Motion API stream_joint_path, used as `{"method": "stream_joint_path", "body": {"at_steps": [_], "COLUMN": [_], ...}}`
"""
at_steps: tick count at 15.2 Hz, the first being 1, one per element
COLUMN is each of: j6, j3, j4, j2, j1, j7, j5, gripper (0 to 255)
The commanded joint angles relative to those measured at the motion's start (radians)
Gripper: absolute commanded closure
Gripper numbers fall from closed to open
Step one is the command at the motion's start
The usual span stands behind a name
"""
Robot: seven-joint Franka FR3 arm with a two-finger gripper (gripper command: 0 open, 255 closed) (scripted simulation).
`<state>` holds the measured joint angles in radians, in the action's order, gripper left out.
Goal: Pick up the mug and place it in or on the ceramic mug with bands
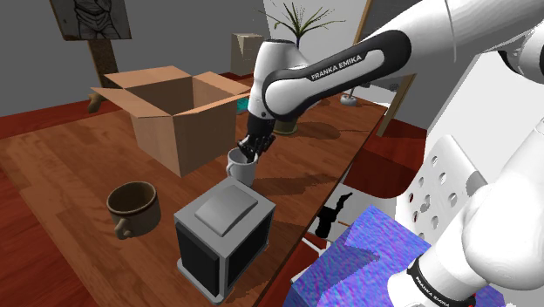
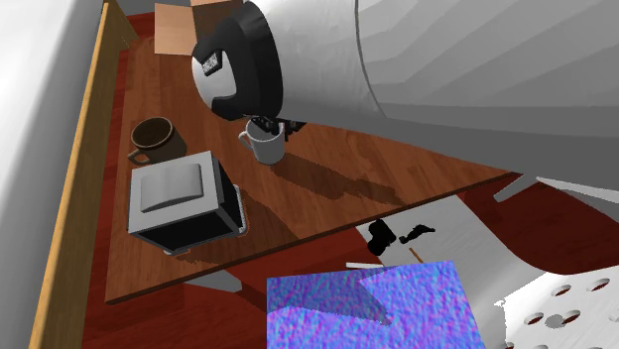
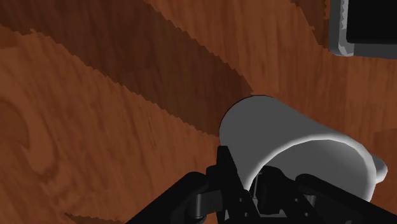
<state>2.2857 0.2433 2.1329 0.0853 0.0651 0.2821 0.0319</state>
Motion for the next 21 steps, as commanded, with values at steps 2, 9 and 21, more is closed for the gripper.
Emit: {"method": "stream_joint_path", "body": {"at_steps": [2,9,21], "j6": [-0.038,-0.128,-0.285], "j3": [0.000,0.000,-0.003], "j4": [-0.017,-0.068,-0.181], "j2": [-0.022,-0.062,-0.107], "j1": [-0.001,-0.003,-0.006], "j7": [-0.003,-0.006,-0.008], "j5": [0.006,0.015,0.023], "gripper": [255,255,255]}}
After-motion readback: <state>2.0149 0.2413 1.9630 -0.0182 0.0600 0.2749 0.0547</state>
